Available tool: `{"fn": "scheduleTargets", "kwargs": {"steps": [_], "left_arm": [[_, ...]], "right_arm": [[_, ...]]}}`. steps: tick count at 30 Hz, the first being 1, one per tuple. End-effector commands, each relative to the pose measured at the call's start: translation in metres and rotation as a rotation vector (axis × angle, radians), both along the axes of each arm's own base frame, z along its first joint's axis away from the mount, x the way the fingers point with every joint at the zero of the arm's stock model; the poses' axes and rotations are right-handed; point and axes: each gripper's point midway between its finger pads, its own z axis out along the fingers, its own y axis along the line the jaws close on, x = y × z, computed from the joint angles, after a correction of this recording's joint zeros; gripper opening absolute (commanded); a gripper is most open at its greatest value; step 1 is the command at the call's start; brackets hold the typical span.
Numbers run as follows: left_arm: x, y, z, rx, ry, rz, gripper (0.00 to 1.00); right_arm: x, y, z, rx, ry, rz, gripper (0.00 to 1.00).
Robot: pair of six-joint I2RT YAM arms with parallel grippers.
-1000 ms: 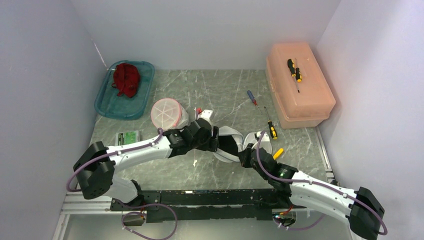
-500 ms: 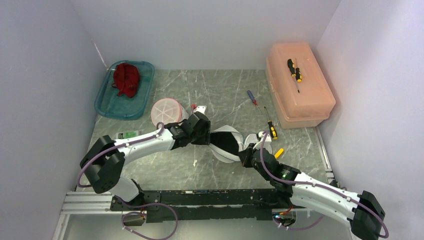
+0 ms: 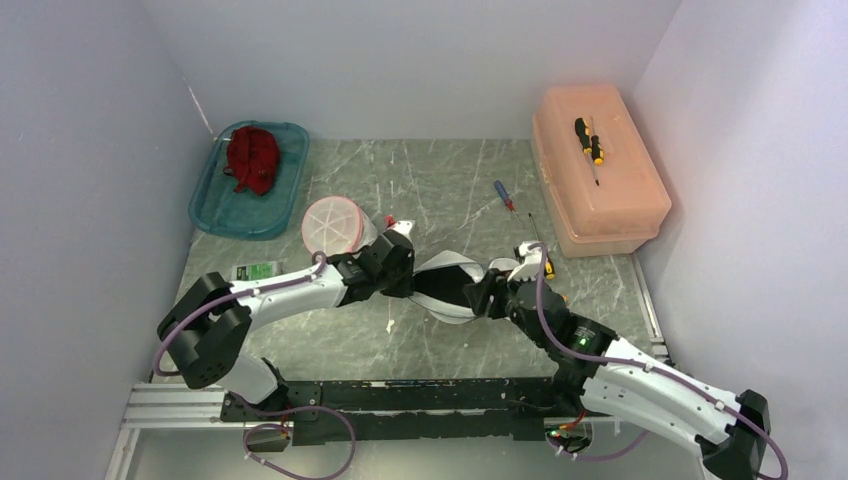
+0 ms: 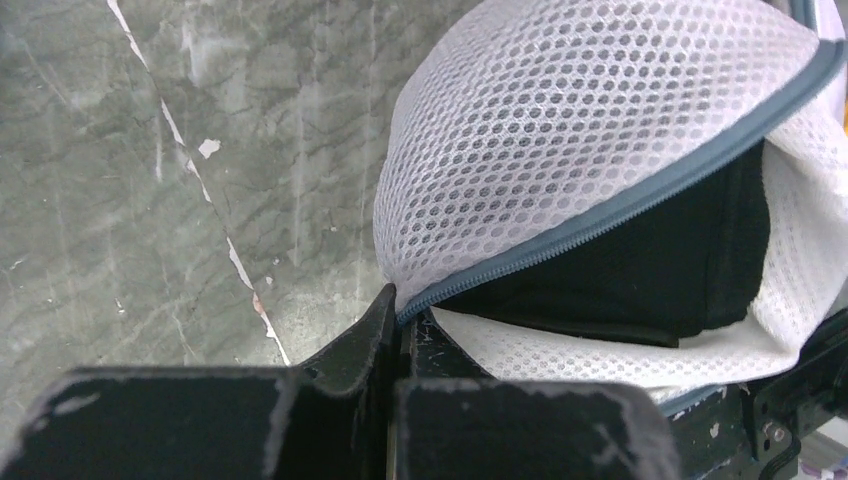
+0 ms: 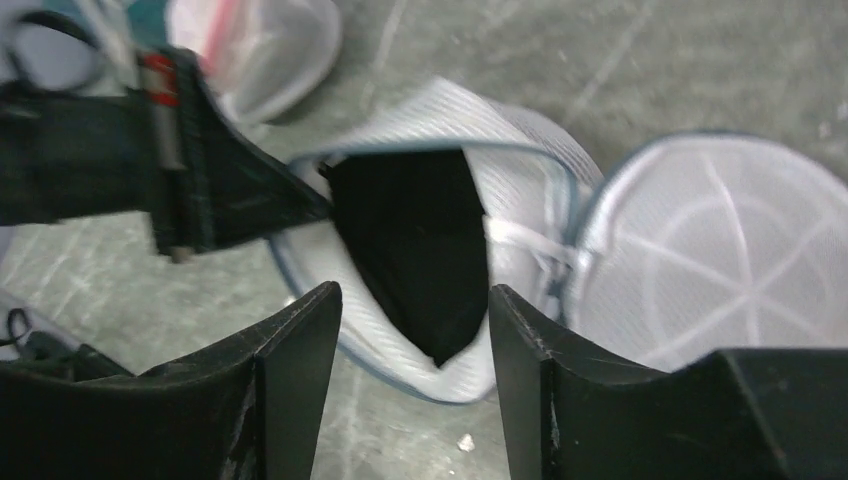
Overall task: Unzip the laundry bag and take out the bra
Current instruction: Pick up the bra from the laundry bag.
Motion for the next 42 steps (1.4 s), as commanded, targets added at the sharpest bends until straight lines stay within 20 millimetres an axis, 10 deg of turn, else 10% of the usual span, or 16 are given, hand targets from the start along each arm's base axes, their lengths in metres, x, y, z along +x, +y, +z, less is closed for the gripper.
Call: {"fn": "scheduleTargets", "kwargs": {"steps": [1,5,14,24,36,42], "left_arm": [[-0.002,-0.011,0.02,-0.085,-0.062,-0.077,0.03],[-0.006,-0.018,0.022,-0.128,-0.068,-0.111,0.03],[-0.018,-0.025,0.024,-0.203,-0.052,-0.15,0.03],[-0.028,-0.022,0.007,-0.198,-0.024,-0.179,0.03],[-0.036,-0.024,-0.005,-0.178,-0.023,-0.216,0.03],[-0.036,-0.032,-0.012,-0.193,-0.006,-0.232,0.03]], "right_arm": [[0.001,0.025,0.058,0.018,-0.121,0.143,0.57],[0.002,0.051,0.065,-0.005,-0.12,0.25,0.46],[0.01,0.086,0.005,-0.037,0.026,0.305,0.3],[0.019,0.039,-0.056,-0.055,0.179,0.053,0.66],[0.018,-0.002,-0.037,0.012,0.113,-0.106,0.77],[0.012,0.027,-0.032,0.073,0.103,0.033,0.76]]}}
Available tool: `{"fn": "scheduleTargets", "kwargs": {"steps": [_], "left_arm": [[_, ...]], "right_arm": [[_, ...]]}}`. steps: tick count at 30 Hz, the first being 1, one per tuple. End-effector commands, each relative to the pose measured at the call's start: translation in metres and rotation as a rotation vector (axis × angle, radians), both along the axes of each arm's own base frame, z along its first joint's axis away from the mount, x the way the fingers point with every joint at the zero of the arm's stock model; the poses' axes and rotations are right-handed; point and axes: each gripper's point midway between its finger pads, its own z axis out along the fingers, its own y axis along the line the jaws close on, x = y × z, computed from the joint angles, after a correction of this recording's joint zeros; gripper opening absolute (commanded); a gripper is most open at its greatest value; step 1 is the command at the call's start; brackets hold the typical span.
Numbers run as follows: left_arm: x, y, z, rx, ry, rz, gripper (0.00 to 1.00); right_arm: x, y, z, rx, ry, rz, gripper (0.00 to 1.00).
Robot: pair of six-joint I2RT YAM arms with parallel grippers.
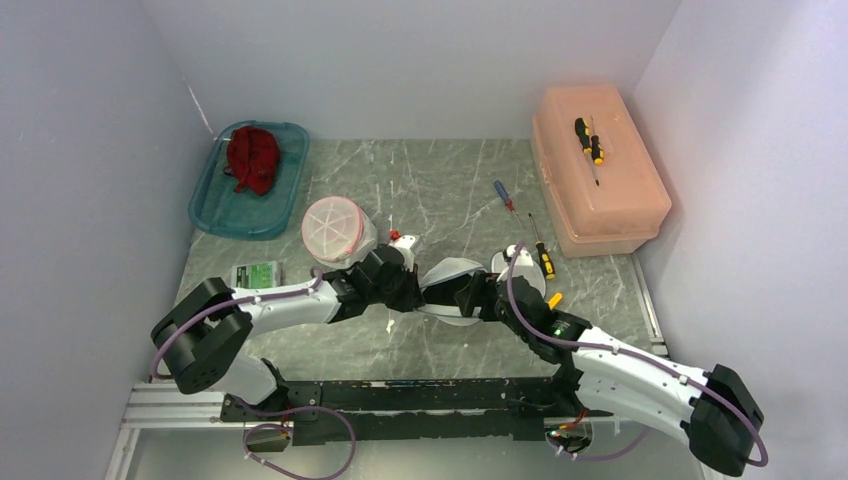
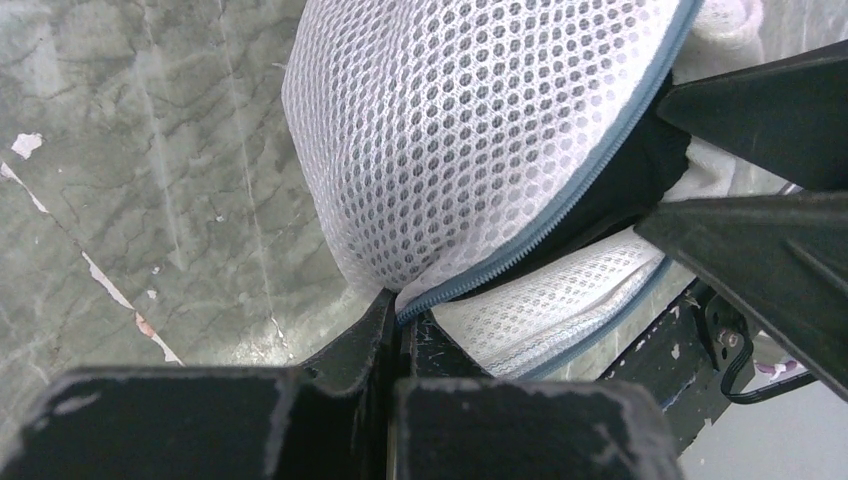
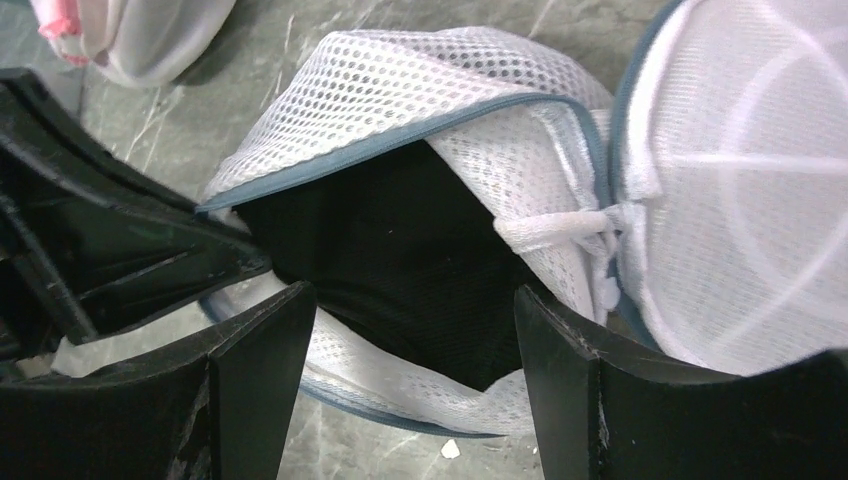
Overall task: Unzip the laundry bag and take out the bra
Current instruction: Pick up the bra from the laundry bag.
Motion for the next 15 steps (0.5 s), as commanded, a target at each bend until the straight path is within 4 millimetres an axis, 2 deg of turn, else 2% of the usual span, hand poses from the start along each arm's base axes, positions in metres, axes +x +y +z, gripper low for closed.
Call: {"fn": "scheduleTargets", "kwargs": {"steps": [1,4,9,15], "left_arm": [[-0.003,-0.011,-0.006,-0.021,0.005,-0.044,0.03],[-0.002,-0.013,-0.012,-0.018,0.011,-0.046,0.03],[-0.001,-0.01,-0.026,0.007,0.023,-0.027,0.03],[0.005,-0.001,-0.027,0.035,0.015,0.038,0.03]], "right_arm": [[0.001,0.022,0.014,0.083,-0.038,0.086,0.76],[0.003,0.027,0.013,0.052,-0.021,0.096,0.76],[0.003,0.042,0.035,0.073,-0.105,0.191,0.75],[0.005,0.066,0.028,-0.06,-0.084,0.347,0.71]]}}
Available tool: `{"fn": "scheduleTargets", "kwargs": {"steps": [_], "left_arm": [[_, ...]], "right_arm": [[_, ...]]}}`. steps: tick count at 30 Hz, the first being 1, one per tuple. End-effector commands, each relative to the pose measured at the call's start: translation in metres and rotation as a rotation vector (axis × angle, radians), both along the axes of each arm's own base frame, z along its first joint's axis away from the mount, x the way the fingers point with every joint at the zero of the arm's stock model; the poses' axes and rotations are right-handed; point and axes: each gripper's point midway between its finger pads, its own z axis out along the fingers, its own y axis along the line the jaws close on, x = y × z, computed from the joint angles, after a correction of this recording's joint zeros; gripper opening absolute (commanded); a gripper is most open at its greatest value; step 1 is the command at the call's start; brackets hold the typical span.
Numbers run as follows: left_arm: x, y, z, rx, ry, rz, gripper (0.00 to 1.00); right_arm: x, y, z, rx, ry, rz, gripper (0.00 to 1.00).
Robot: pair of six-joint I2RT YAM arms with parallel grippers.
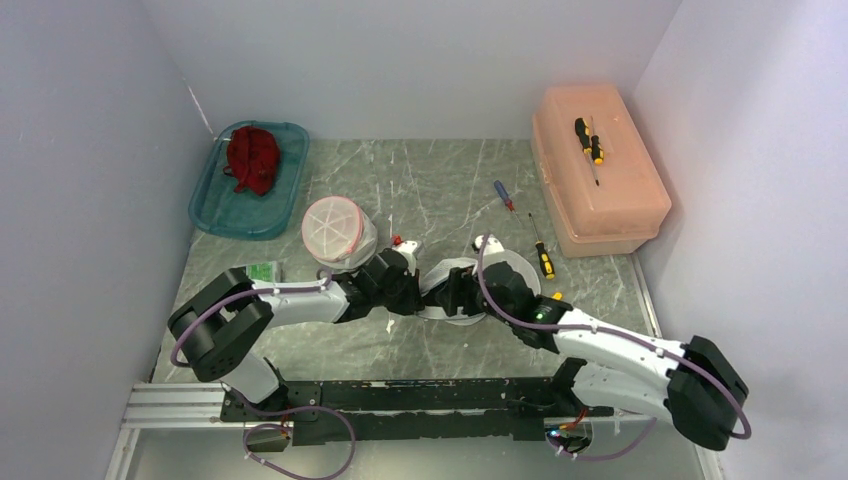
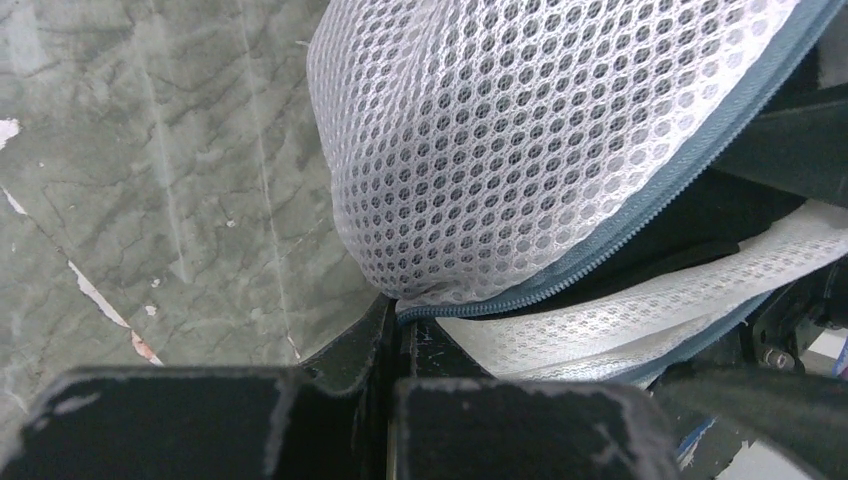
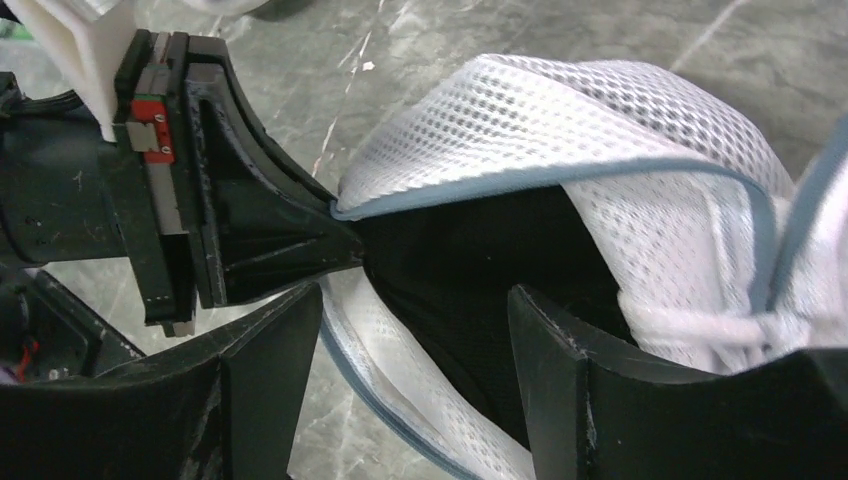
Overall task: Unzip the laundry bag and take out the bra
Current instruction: Pick up the bra from the laundry bag.
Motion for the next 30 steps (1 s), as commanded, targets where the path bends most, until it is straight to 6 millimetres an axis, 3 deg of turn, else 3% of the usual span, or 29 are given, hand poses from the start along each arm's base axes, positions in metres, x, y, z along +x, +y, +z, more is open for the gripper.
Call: {"fn": "scheduleTargets", "kwargs": {"steps": [1,9,19,27,30], "left_arm": [[0.004,0.003,0.002,0.011,-0.015,0.043,0.03],[0.002,0.011,0.0,0.02,-0.008,0.07,0.03],[0.004,0.004,0.019,-0.043,-0.041,0.065,0.03],[0.002,0.002,0.022,-0.062,-0.04,0.051,0.03],[0.0,0.001,0.021,-0.063,-0.034,0.045,0.03]], "right_arm": [[0.008,0.026,0.019,-0.035,-0.069,0.133,0.7],[0.016,0.043,0.001,-0.163,-0.089,0.206,0.7],[0.027,0.04,-0.028,-0.317,-0.138,0.15,0.75],[0.041,0.035,-0.035,-0.316,-0.152,0.019,0.66],[0.042,0.034,-0.04,-0.323,-0.146,0.0,0.54]]}}
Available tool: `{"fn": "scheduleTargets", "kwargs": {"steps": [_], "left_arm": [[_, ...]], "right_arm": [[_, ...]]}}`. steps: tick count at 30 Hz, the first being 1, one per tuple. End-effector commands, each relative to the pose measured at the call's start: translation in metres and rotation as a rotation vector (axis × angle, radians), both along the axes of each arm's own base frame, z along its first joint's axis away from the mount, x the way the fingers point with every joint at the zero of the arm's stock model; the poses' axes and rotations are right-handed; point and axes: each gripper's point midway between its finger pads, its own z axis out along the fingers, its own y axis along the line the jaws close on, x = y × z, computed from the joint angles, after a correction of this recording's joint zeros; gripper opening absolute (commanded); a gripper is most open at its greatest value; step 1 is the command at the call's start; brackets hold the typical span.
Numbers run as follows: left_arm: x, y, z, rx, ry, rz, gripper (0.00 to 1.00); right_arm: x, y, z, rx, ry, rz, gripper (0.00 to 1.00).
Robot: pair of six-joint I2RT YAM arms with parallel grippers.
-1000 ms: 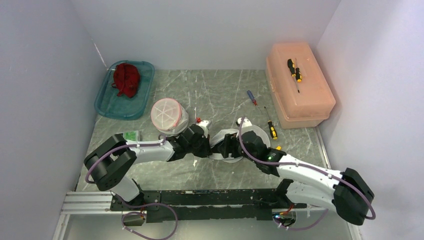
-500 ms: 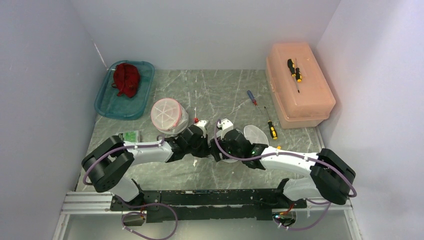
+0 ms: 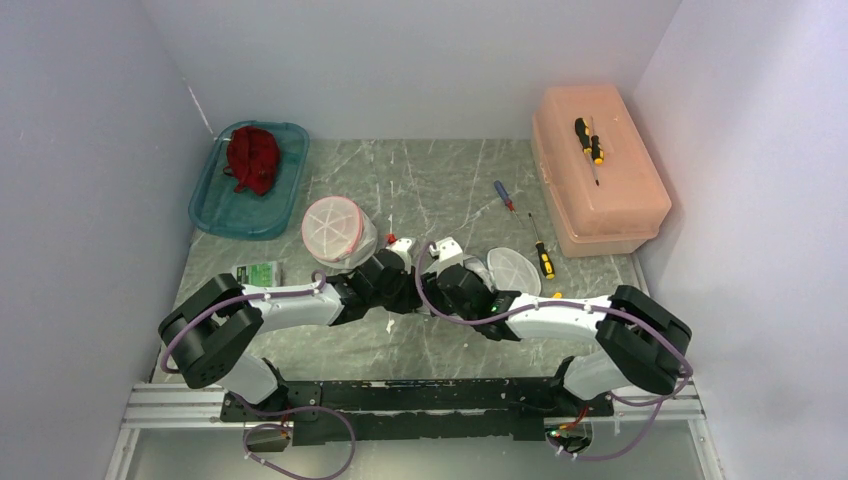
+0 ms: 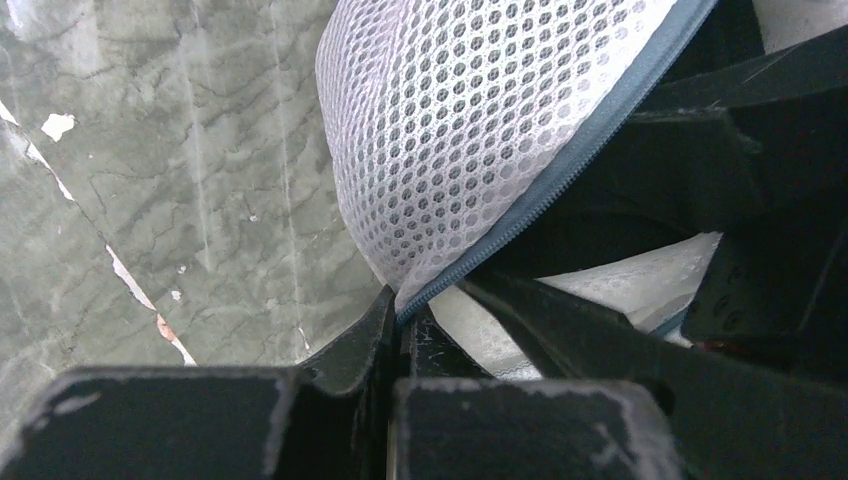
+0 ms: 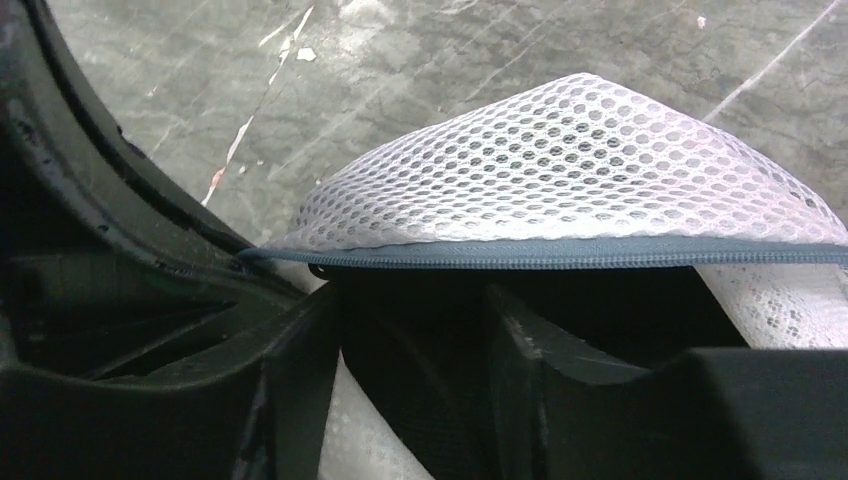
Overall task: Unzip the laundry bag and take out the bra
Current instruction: Pick up the bra from the laundry bag.
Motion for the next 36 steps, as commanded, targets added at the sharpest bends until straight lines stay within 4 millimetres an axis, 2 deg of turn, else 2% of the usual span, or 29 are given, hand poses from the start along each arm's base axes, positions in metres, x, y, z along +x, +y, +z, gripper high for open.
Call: {"fn": "scheduleTargets", "kwargs": {"steps": [1,4,9,13,19,24,27,32,36], "left_arm": [[-0.004,-0.005,0.012,-0.049,-0.011,-0.015,0.03],[-0.005,-0.004,0.013,-0.054,-0.012,-0.015,0.03],[-0.004,-0.003,0.017,-0.054,-0.02,-0.011,0.03],[-0.002,-0.002,0.022,-0.051,-0.033,-0.006,0.03],[0.004,0.002,0.02,-0.016,-0.043,0.015,0.03],[0.01,-0.002,0.023,-0.022,-0.047,0.02,0.03],[0.014,-0.006,0.029,-0.032,-0.054,0.021,0.03],[0.021,-0.012,0.041,-0.038,-0.05,0.032,0.03],[0.026,-0.016,0.052,-0.054,-0.052,0.04,0.03]], "right_arm": [[0.015,-0.001,0.004,0.022,-0.044,-0.091,0.49],[0.015,-0.003,0.004,0.022,-0.043,-0.104,0.35],[0.013,-0.005,0.016,0.052,-0.056,-0.101,0.13],[0.007,-0.009,0.031,0.094,-0.063,-0.093,0.03],[-0.009,-0.019,0.045,0.175,-0.058,-0.074,0.0],[-0.017,-0.034,0.038,0.194,-0.036,-0.106,0.0],[-0.024,-0.034,0.04,0.244,-0.026,-0.078,0.0],[-0.04,-0.023,0.067,0.366,-0.031,0.042,0.0],[-0.049,-0.021,0.086,0.389,-0.025,0.108,0.0]]}}
